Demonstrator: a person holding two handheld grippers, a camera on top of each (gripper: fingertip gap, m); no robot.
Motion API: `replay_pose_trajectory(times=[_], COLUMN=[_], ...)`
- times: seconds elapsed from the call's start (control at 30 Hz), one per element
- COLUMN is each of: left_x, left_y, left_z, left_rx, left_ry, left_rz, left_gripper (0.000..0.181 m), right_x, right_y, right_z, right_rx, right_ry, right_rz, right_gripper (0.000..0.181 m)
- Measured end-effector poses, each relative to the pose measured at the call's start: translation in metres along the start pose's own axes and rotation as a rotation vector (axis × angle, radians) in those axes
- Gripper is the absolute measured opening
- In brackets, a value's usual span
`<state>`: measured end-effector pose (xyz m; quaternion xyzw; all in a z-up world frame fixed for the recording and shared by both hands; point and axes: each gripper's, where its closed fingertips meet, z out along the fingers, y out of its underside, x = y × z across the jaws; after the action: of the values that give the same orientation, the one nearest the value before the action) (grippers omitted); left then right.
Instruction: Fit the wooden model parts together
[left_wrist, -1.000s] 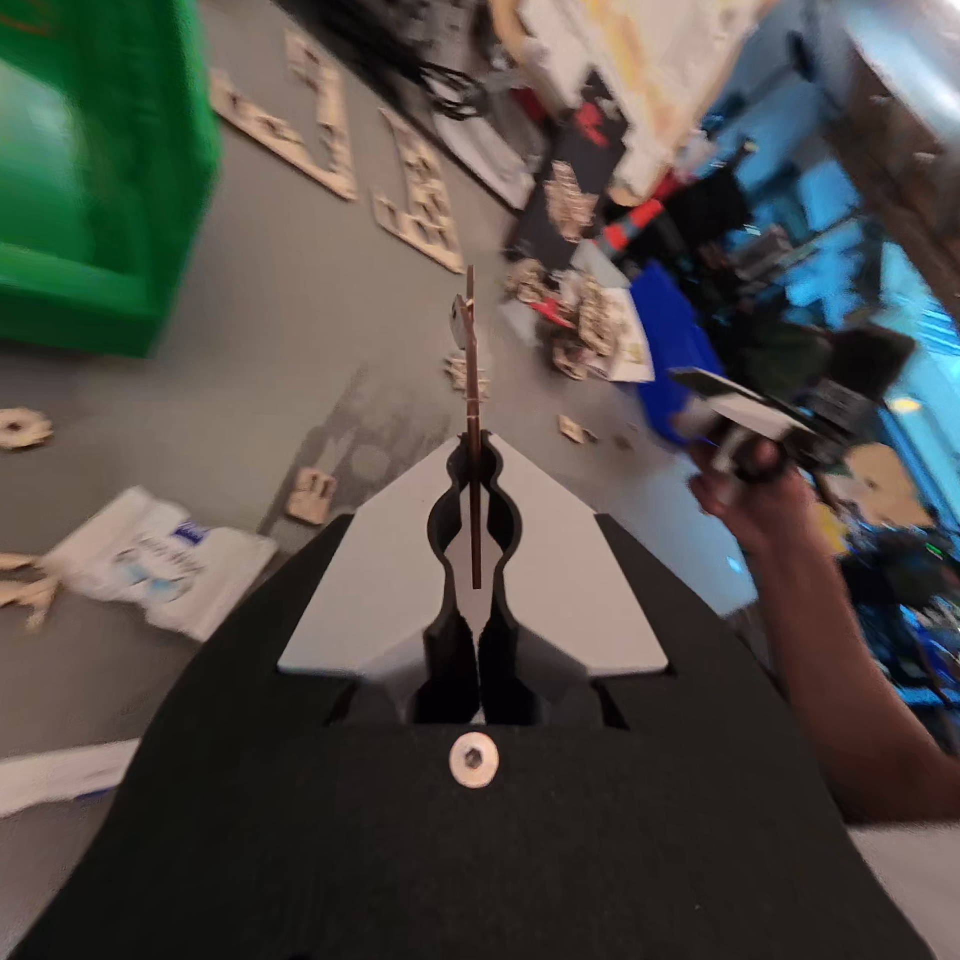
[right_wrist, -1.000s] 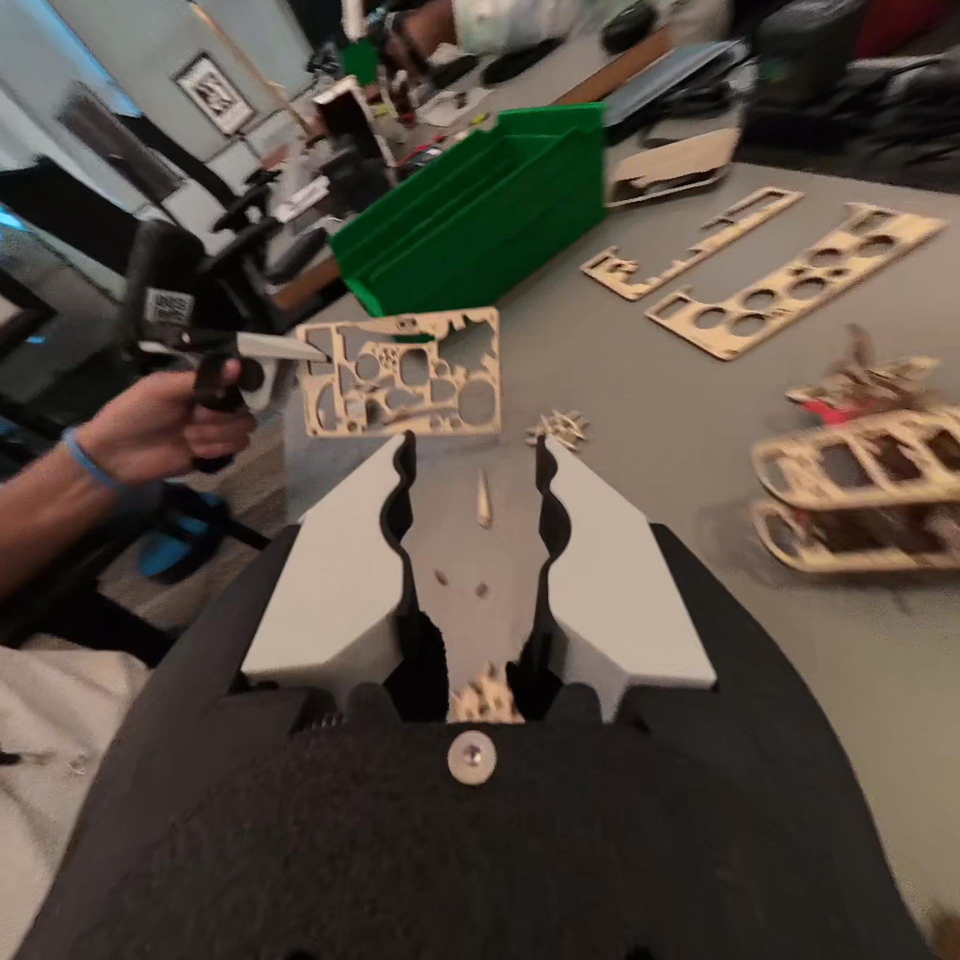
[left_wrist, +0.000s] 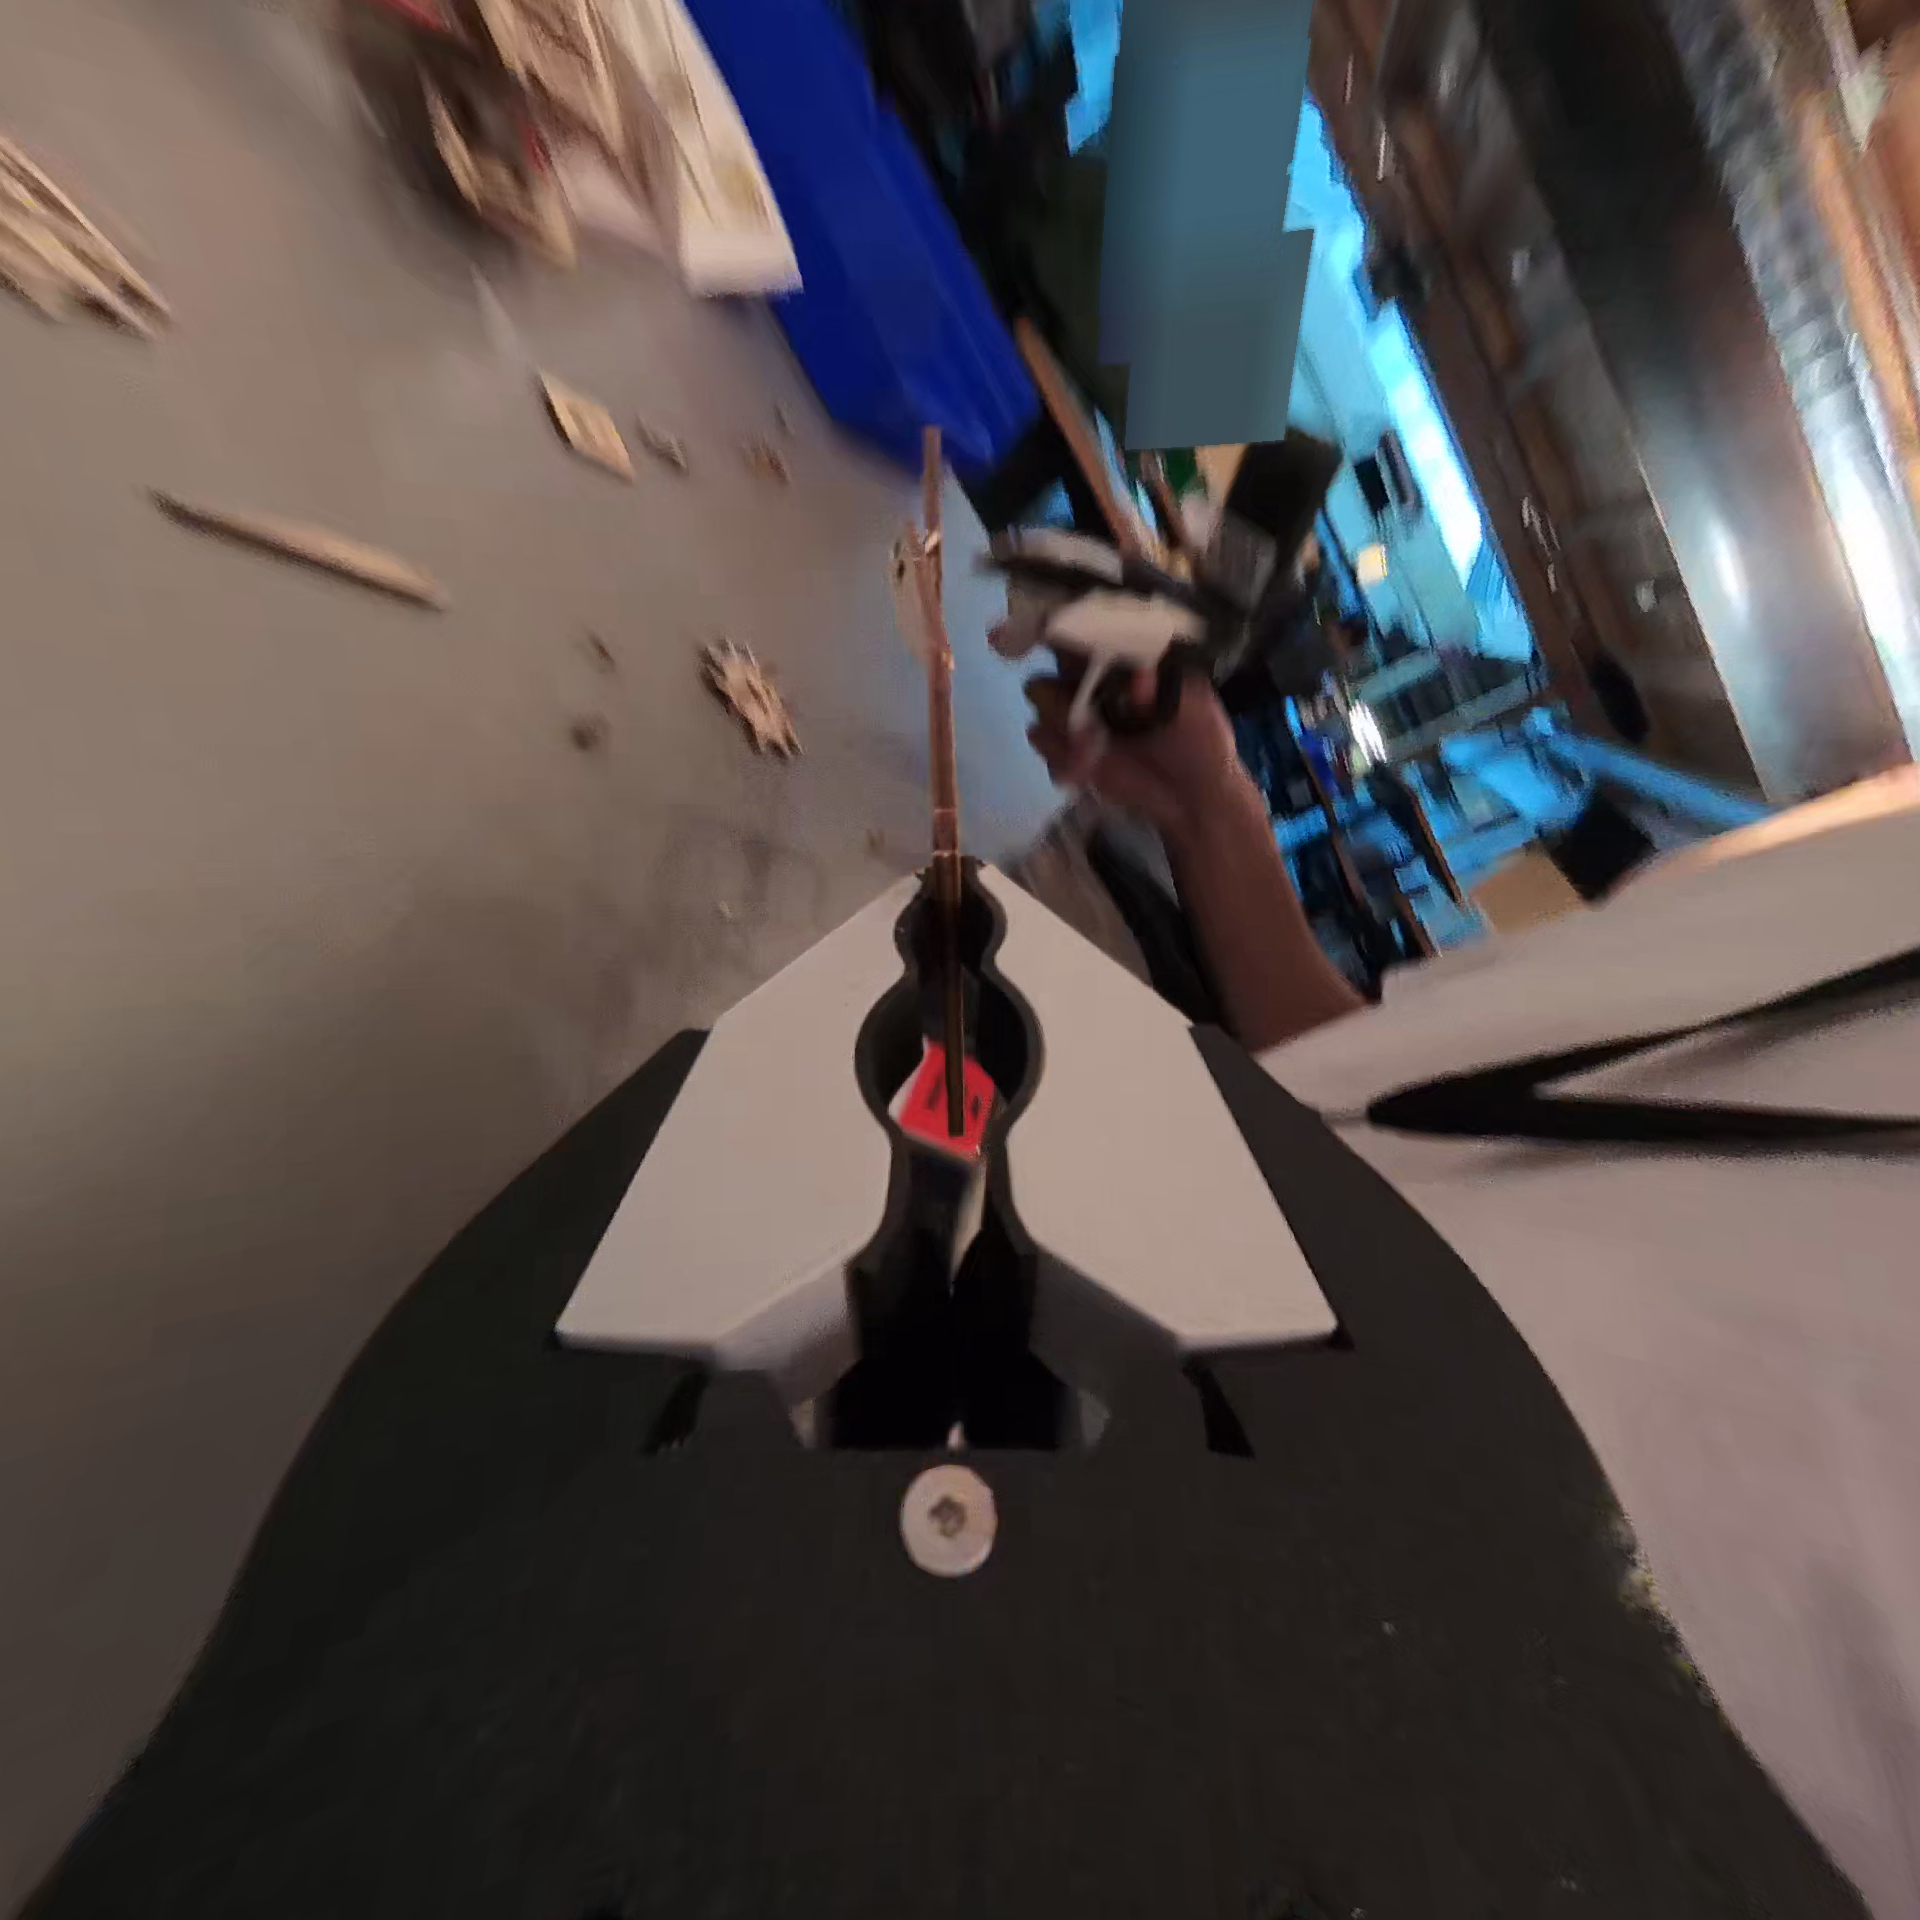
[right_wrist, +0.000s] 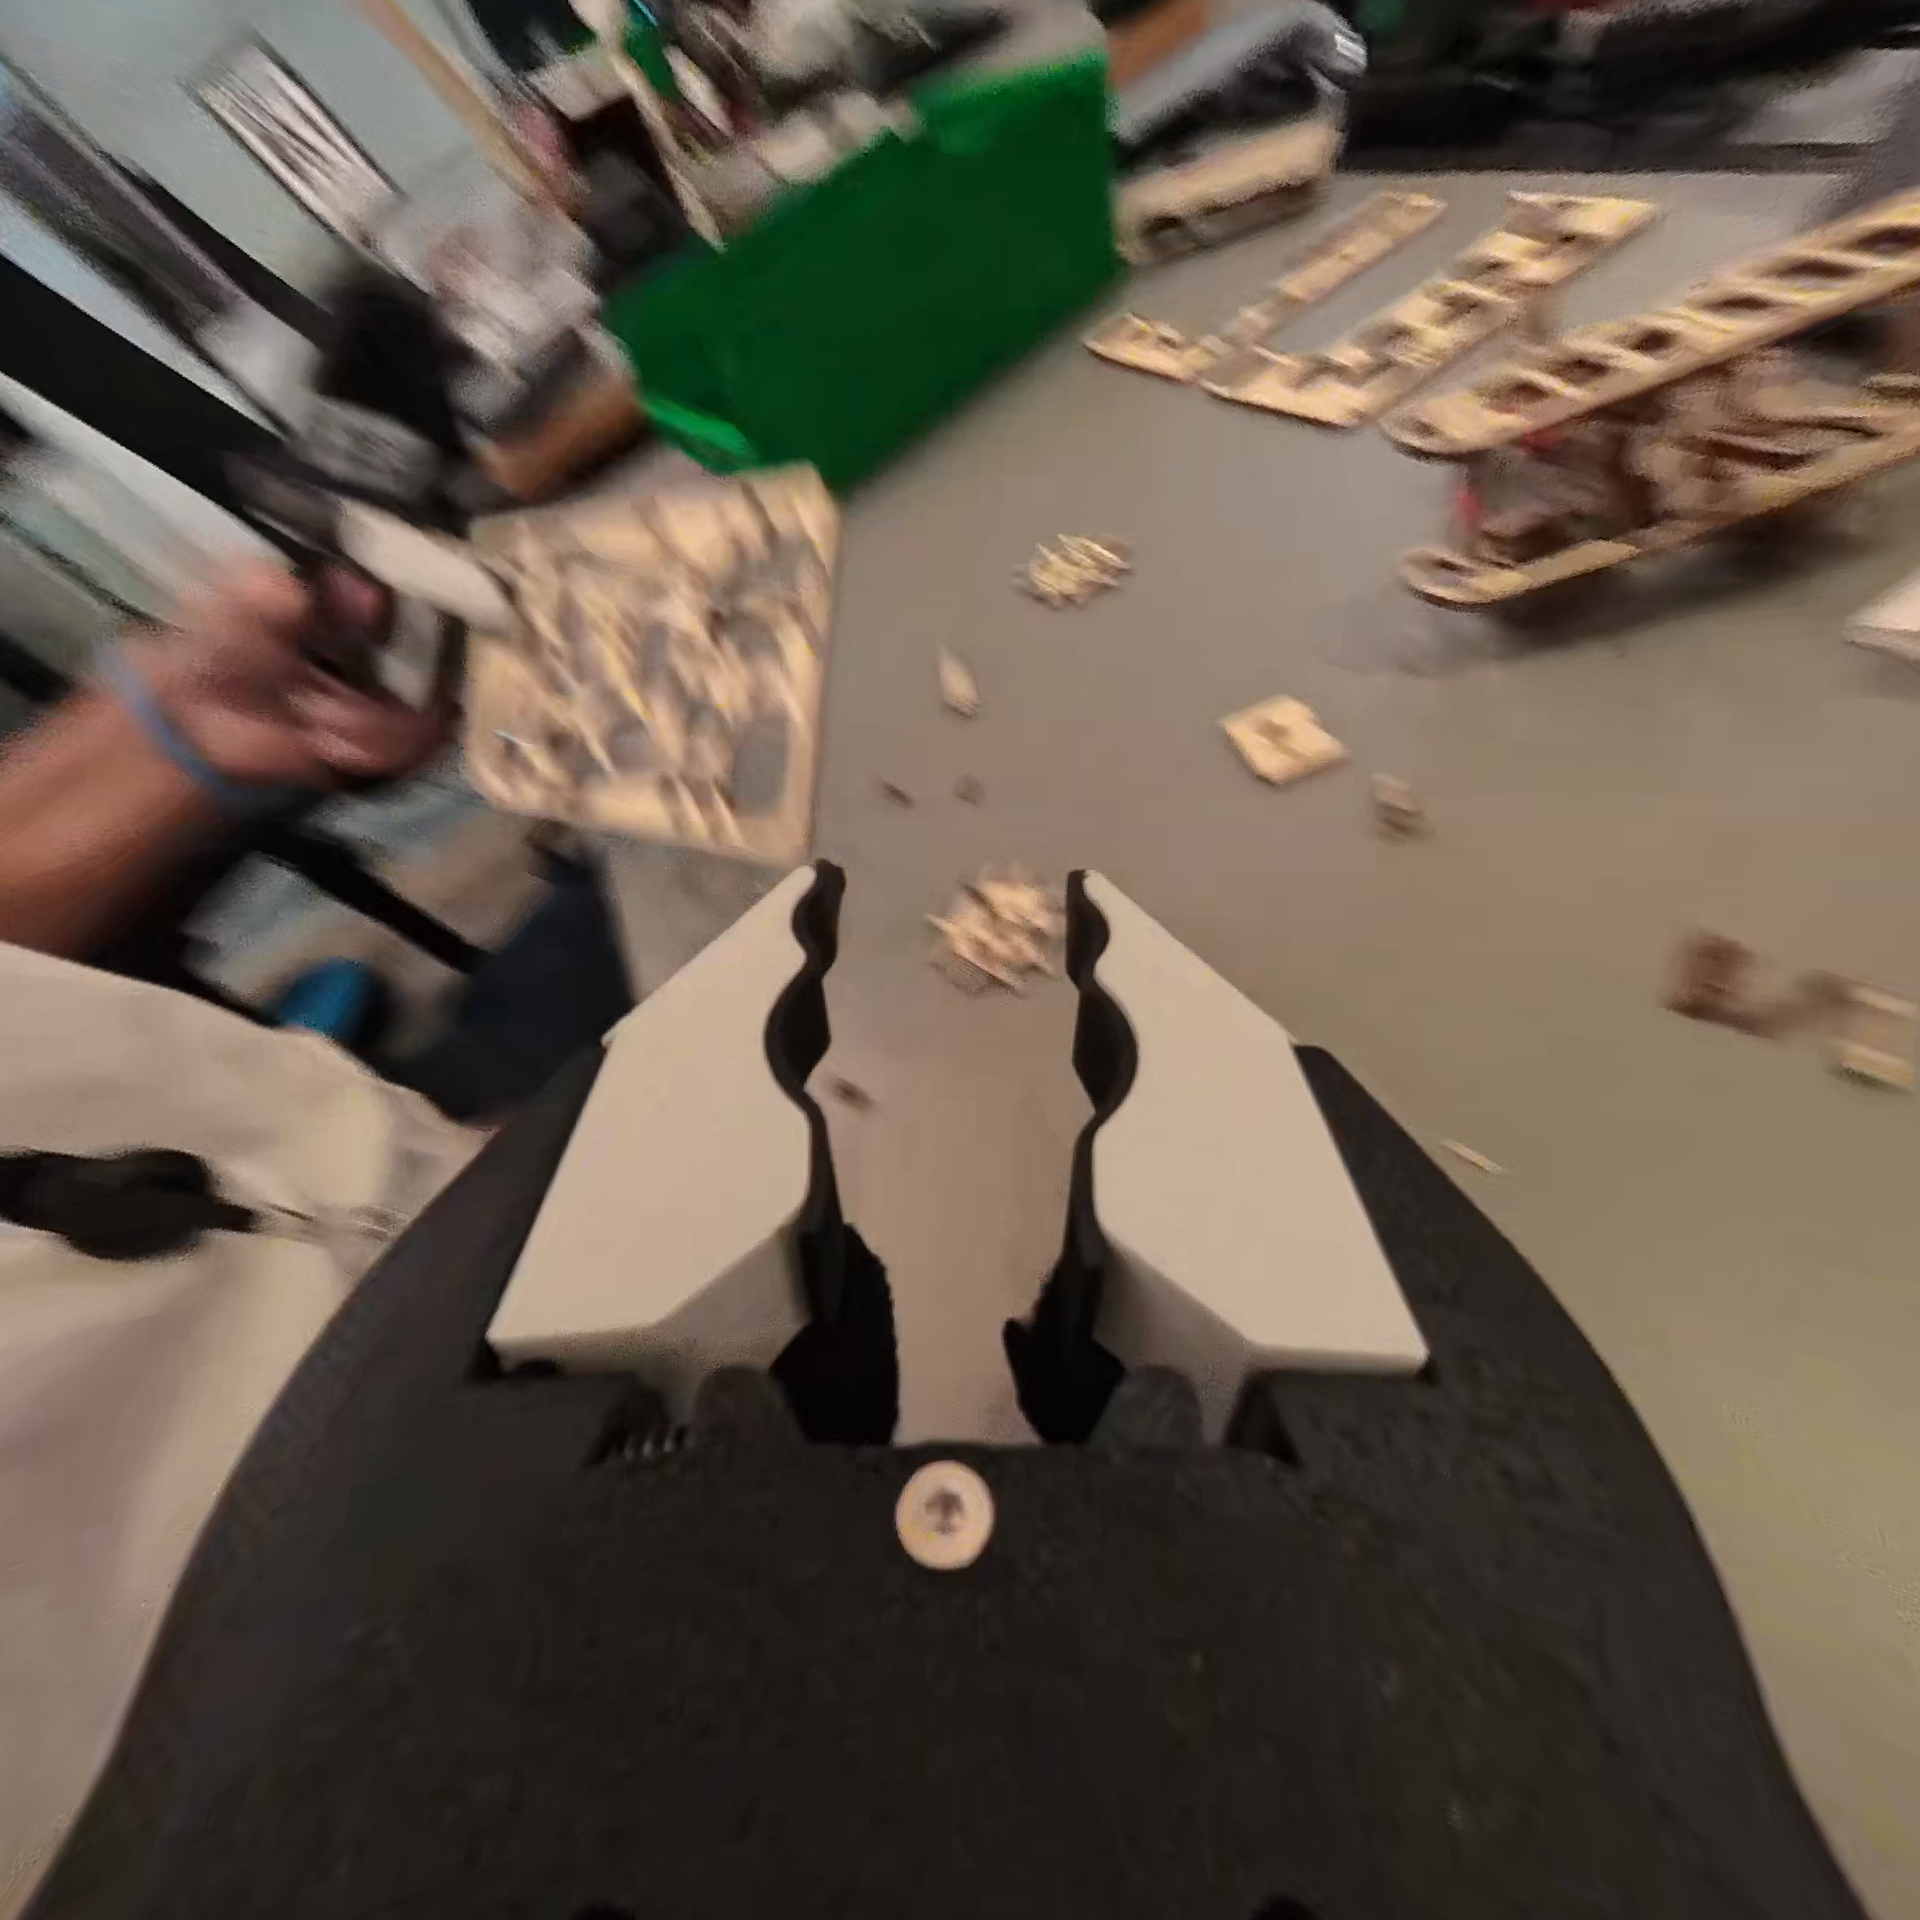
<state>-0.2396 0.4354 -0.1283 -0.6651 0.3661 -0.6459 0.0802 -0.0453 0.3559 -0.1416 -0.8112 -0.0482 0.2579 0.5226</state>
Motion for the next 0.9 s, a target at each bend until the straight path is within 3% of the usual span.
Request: replay_pose_trajectory(times=[0.1,0.2,0.3,0.43,0.57,0.63,0.73,0.9], left_x=[0.007,0.014,0.013,0.002,0.007,0.014,0.020,0.019], left_y=[0.031,0.034,0.029,0.021,0.015,0.014,0.013,0.008], left_z=[0.022,0.032,0.034,0.027,0.027,0.031,0.043,0.078], left_rx=[-0.179,-0.206,-0.183,-0.145,-0.113,-0.120,-0.128,-0.197], left_ry=[0.037,0.071,0.063,0.011,0.070,0.116,0.154,0.135], left_rz=[0.029,0.041,0.038,0.045,-0.003,-0.012,-0.014,0.038], left_gripper=[0.000,0.000,0.000,0.000,0.000,0.000,0.000,0.000], right_x=[-0.049,-0.062,-0.050,-0.026,-0.050,-0.060,-0.059,-0.042], right_y=[-0.022,-0.022,-0.007,0.001,0.006,0.001,0.000,0.003], right_z=[0.022,0.041,0.052,0.038,0.036,0.036,0.032,-0.001], right_rx=[0.128,0.111,0.013,0.000,-0.032,-0.012,-0.008,-0.008], right_ry=[-0.228,-0.273,-0.196,-0.099,-0.308,-0.378,-0.398,-0.395], right_rz=[0.128,0.162,0.175,0.144,0.311,0.372,0.406,0.431], right_gripper=[0.051,0.046,0.042,0.040,0.040,0.031,0.004,0.000])
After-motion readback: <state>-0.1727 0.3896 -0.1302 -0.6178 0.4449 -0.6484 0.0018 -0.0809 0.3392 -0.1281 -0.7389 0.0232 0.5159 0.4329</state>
